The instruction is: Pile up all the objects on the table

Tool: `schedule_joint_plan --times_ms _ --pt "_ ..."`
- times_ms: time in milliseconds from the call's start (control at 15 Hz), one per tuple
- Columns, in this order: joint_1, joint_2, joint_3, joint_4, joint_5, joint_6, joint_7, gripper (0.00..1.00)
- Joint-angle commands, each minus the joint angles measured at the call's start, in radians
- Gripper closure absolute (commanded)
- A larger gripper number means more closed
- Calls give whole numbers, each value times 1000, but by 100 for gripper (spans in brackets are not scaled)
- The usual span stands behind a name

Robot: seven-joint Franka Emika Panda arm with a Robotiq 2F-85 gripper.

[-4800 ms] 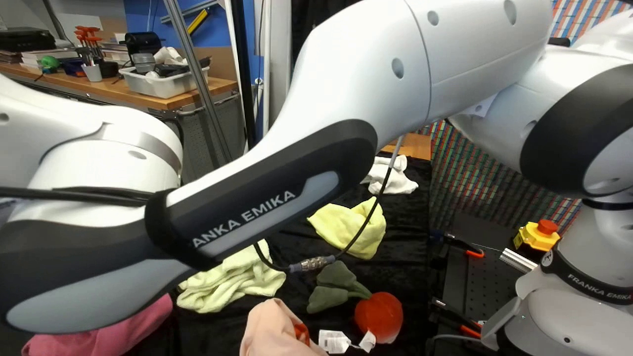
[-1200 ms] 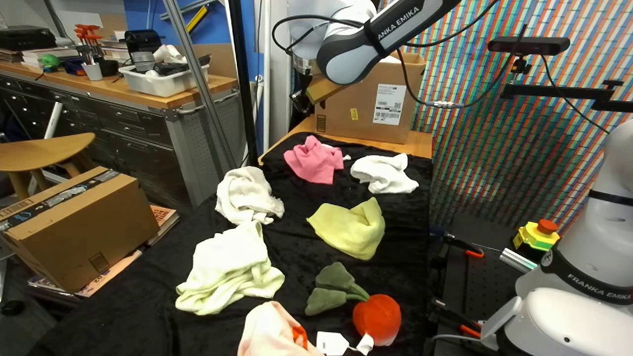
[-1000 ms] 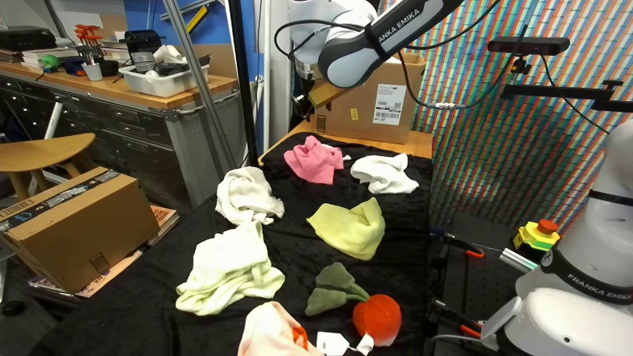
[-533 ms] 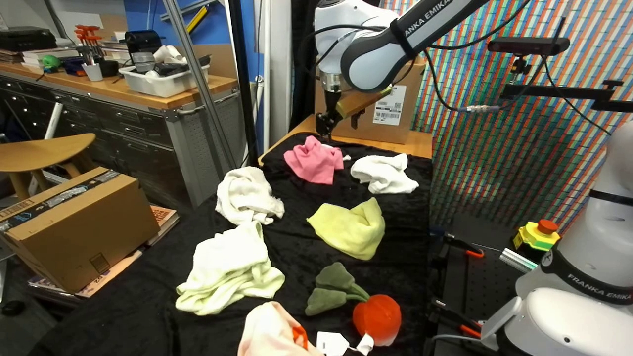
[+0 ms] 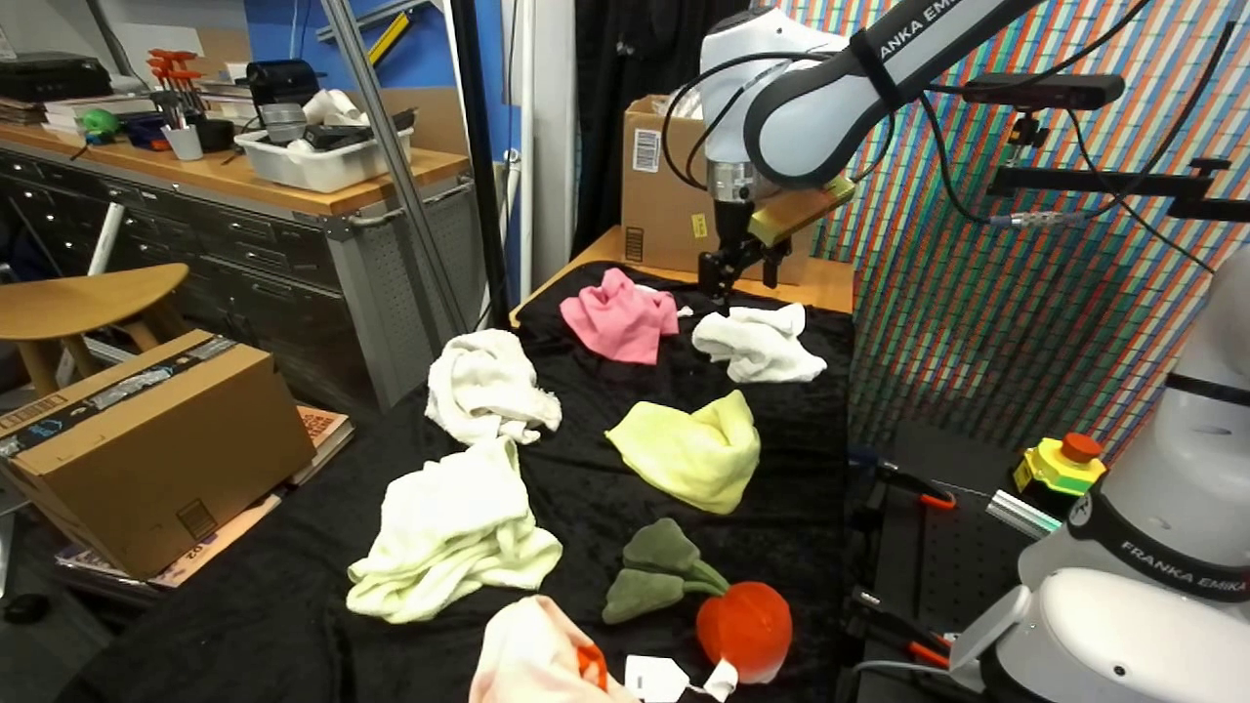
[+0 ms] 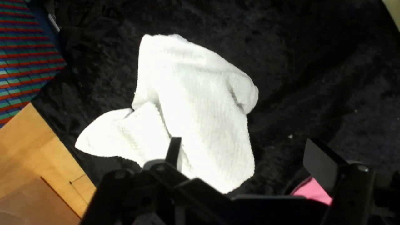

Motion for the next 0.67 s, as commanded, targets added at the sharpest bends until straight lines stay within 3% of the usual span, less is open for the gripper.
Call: schedule_joint_plan --times_ms 0,600 --pt "-42 -33 9 -68 44 49 -99 0" --pt "-77 56 3 -122 172 188 -273 0"
